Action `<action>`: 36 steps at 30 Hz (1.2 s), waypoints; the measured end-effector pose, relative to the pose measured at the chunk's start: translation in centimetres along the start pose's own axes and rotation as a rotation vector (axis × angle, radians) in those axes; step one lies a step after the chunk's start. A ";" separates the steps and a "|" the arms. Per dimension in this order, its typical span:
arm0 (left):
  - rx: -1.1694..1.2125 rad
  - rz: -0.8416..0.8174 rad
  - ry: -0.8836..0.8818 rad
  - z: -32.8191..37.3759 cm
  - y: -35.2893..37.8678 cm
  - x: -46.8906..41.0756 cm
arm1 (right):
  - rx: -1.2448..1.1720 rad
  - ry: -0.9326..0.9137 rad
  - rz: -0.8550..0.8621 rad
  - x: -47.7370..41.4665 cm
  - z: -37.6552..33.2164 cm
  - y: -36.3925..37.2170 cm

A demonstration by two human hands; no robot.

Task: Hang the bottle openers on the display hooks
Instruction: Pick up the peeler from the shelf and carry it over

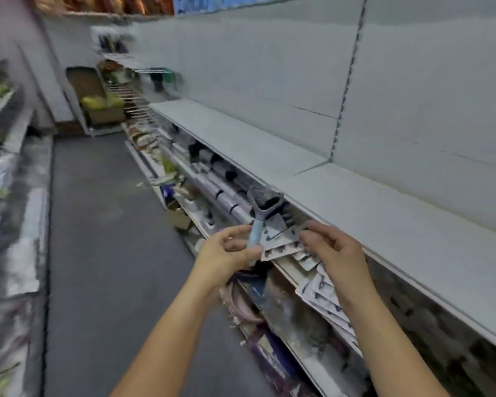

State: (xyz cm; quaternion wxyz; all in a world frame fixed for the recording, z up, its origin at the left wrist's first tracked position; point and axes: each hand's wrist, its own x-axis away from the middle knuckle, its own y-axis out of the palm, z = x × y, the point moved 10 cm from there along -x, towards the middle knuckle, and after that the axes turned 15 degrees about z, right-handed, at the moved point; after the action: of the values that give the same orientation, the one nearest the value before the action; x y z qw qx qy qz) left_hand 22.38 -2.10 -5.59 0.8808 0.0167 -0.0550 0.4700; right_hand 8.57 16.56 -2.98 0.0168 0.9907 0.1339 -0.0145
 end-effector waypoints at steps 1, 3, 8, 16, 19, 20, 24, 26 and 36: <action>0.019 0.036 -0.017 -0.6 -2.5 -0.5 | 0.008 0.004 -0.038 0.2 0.5 2.8; 0.069 0.118 -0.058 -1.6 -7.6 -1.6 | 0.019 -0.004 -0.119 0.9 1.2 8.5; 0.153 0.303 -0.097 -3.2 -19.3 -5.0 | 0.010 0.024 -0.303 3.6 2.8 22.3; 0.209 0.450 -0.112 -4.6 -33.7 -12.4 | 0.006 0.069 -0.452 5.8 4.6 40.5; 0.229 0.497 -0.126 -5.3 -37.3 -15.2 | 0.001 0.084 -0.490 5.6 5.7 45.8; 0.236 0.512 -0.131 -5.6 -38.3 -16.3 | 0.006 0.083 -0.505 5.3 6.1 47.5; 0.240 0.563 -0.144 -6.6 -42.0 -21.6 | 0.025 0.077 -0.539 2.9 8.3 54.1; 0.229 0.587 -0.145 -6.8 -43.6 -25.0 | 0.026 0.068 -0.554 1.2 9.2 57.7; 0.184 0.697 -0.061 -2.0 -50.1 -46.2 | -0.034 0.103 -0.637 -12.6 11.5 78.3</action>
State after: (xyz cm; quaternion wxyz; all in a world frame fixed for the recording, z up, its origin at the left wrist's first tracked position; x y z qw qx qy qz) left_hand 38.57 -68.06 -11.64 0.6603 0.0902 -0.0410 0.7444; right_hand 16.96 -62.64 -11.78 0.0212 0.8979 0.4384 0.0332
